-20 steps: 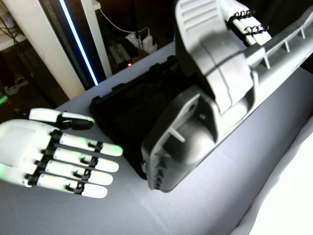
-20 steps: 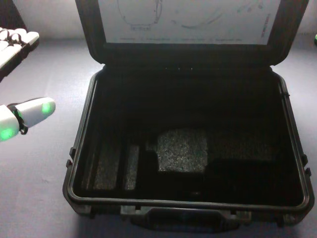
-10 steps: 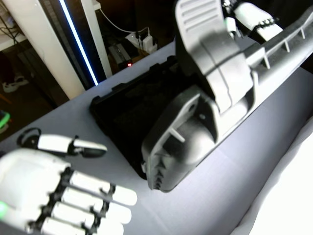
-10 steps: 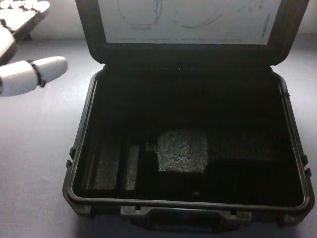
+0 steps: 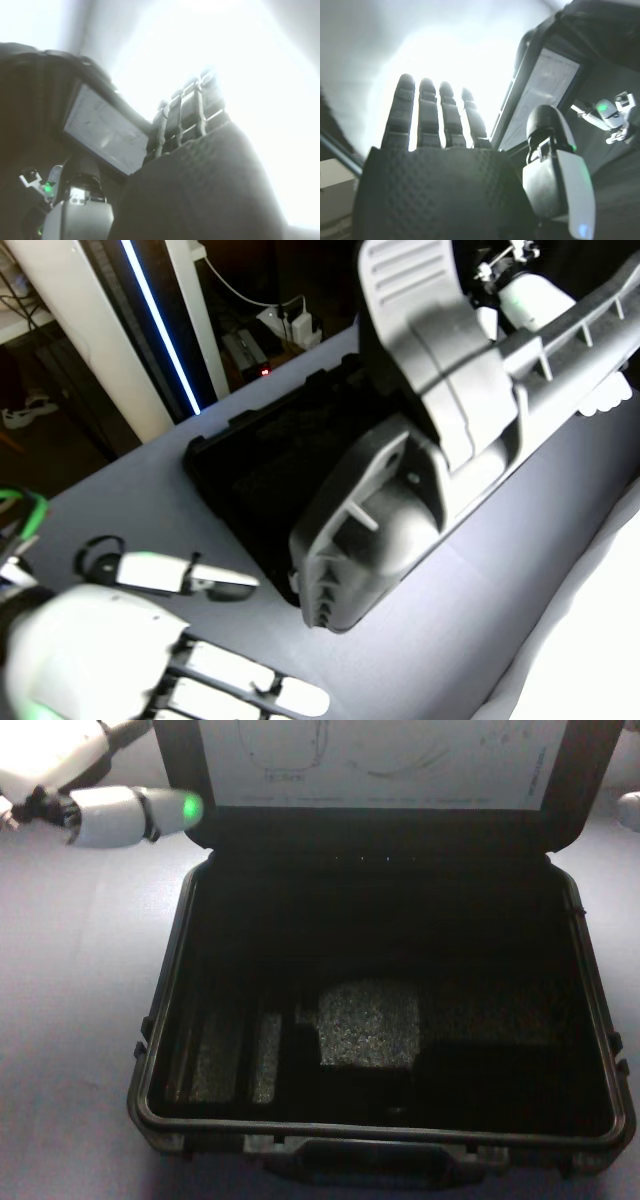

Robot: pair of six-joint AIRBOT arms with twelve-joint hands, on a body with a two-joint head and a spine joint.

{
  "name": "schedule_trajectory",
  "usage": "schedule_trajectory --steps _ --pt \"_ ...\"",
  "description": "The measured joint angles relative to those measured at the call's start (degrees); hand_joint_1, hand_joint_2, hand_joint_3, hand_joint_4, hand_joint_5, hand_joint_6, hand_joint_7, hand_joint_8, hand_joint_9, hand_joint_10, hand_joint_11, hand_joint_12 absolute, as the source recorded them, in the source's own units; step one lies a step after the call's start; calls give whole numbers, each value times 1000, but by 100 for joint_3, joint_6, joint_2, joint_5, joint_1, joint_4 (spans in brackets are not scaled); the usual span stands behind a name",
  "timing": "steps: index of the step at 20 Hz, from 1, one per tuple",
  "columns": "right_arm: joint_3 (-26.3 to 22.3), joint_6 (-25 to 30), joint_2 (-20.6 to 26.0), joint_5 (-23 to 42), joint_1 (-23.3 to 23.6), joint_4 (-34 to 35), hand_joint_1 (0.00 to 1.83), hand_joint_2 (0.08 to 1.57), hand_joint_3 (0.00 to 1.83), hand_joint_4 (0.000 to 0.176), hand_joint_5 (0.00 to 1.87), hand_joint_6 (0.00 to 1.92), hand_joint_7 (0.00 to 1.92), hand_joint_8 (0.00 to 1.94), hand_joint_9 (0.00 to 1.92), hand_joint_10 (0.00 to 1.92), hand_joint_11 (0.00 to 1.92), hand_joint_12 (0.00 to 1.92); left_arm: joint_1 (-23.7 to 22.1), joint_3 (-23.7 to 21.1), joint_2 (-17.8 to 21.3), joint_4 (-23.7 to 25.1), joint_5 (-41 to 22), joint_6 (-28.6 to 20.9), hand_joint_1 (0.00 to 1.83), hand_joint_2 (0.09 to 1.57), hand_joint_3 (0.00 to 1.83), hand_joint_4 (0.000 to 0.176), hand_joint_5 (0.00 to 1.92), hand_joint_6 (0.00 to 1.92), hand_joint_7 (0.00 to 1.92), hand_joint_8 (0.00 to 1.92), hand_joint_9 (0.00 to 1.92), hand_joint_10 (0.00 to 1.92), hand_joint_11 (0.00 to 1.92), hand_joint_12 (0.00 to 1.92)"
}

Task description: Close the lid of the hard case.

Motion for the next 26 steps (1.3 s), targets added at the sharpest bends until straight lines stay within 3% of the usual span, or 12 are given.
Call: schedule_trajectory --steps 3,4,5,9,10,17,20,22,23,24,25,26 --pt "83 -9 -129 -162 313 -293 0 1264 0 1 6 2 7 3 0 0 0 0 -81 31 -79 44 234 109 0 1155 0 0 0 0 0 0 0 0 0 0" --pt "81 -9 -151 -153 332 -358 0 1257 0 25 18 7 5 2 0 0 0 0 -79 31 -79 68 236 118 0 1164 0 1 0 0 0 0 0 0 0 0" --pt "61 -11 -153 -164 332 -413 0 1271 0 15 24 9 10 4 0 0 0 0 -79 13 -76 72 232 118 0 1160 0 0 0 0 0 0 0 0 0 0" --pt "-238 -11 13 -203 332 -546 0 1262 0 50 11 1 0 0 0 0 0 0 267 -334 181 39 -52 70 0 1182 4 0 0 0 0 0 0 0 0 0" --pt "-356 -9 107 -105 332 -516 0 1286 5 29 9 0 0 0 0 0 0 0 398 -446 271 37 -153 4 0 1181 3 0 0 0 0 0 0 0 0 0" --pt "-920 179 439 835 -227 -437 0 1269 0 38 25 5 6 2 0 0 37 16 1060 -1156 848 20 -1121 -61 0 1164 0 0 0 0 0 0 0 0 0 0" --pt "-1062 188 479 1172 -402 -361 0 1251 0 0 11 1 0 0 0 0 20 8 1239 -1309 966 74 -1401 -149 0 1159 0 0 7 3 0 0 0 0 4 2" --pt "-1169 192 505 1353 -573 -444 0 1263 0 4 0 0 0 0 0 0 15 6 1342 -1427 1034 109 -1611 -155 0 1151 0 0 6 2 0 0 0 0 8 4" --pt "-1220 192 505 1416 -682 -446 0 1264 0 21 0 0 0 0 0 0 13 6 1414 -1482 1067 109 -1690 -153 0 1148 0 0 0 0 0 0 0 0 5 2" --pt "-1235 170 505 1453 -791 -437 0 1261 0 21 0 0 0 0 0 0 20 9 1464 -1510 1084 131 -1727 -164 0 1152 0 0 0 0 0 0 0 0 4 2" --pt "-1252 179 518 1434 -892 -468 0 1246 0 2 7 3 4 2 0 0 31 14 1508 -1556 1106 142 -1735 -170 0 1153 0 0 0 0 0 0 0 0 3 1" --pt "-1274 190 516 1427 -925 -417 0 1237 0 11 20 8 14 5 0 0 27 12 1545 -1565 1123 166 -1742 -170 0 1157 0 0 0 0 0 0 0 0 1 0"
